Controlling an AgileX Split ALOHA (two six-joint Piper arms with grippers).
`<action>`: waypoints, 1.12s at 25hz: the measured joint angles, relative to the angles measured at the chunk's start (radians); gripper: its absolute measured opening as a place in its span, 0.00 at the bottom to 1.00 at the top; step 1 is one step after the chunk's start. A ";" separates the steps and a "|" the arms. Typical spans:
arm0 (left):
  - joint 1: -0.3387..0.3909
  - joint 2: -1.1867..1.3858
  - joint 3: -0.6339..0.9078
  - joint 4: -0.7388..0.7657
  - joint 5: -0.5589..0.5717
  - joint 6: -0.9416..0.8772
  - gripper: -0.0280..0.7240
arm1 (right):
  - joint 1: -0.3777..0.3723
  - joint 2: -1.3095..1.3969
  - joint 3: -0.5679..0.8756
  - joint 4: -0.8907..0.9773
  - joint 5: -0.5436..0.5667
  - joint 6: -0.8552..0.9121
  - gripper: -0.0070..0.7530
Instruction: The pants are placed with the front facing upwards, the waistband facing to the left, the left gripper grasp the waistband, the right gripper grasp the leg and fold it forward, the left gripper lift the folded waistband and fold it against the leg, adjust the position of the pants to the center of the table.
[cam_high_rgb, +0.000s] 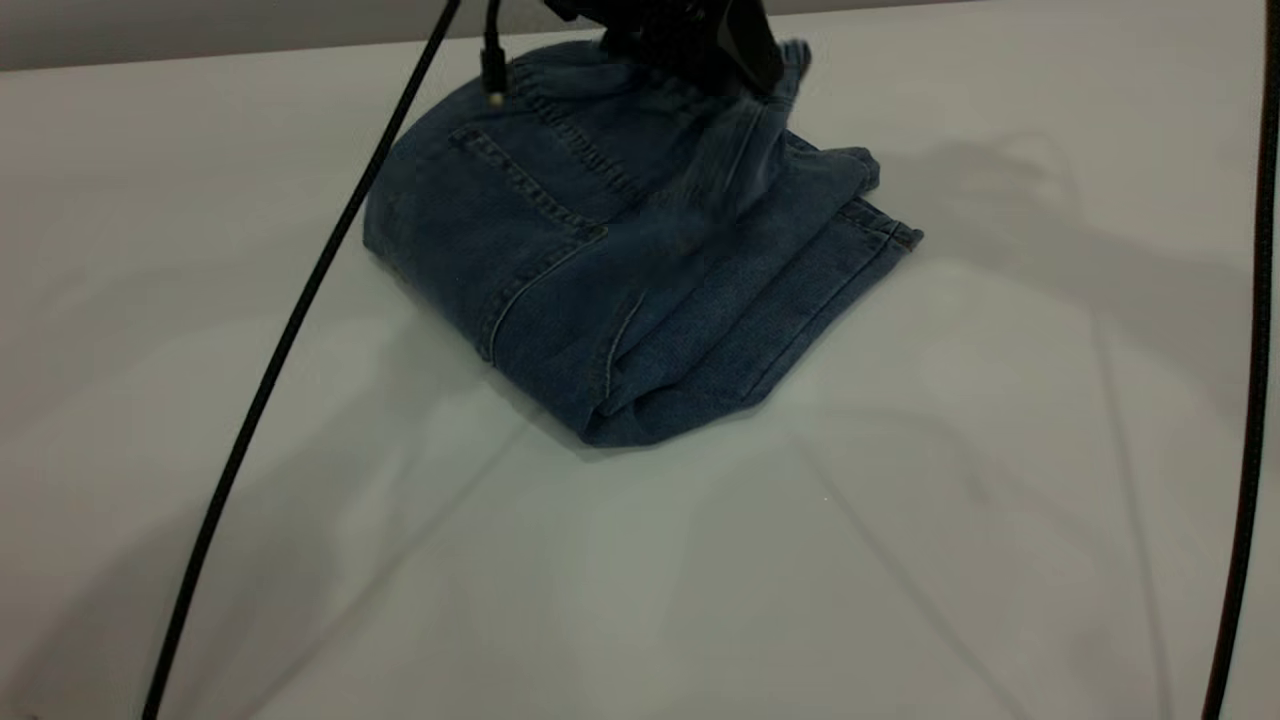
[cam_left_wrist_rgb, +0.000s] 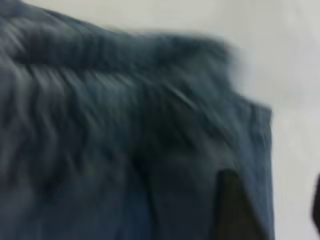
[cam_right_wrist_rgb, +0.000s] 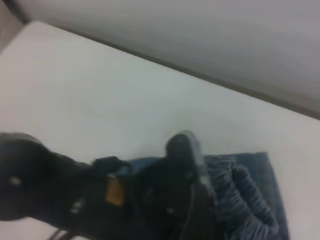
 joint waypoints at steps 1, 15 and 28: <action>0.003 -0.010 0.000 0.034 0.029 -0.004 0.61 | 0.000 0.000 0.000 -0.010 -0.001 0.000 0.61; 0.089 -0.427 0.001 0.306 0.504 -0.094 0.76 | 0.000 0.052 0.000 -0.034 -0.044 0.000 0.61; 0.086 -0.890 0.001 0.444 0.510 -0.244 0.76 | 0.204 0.272 0.000 0.023 -0.047 -0.045 0.61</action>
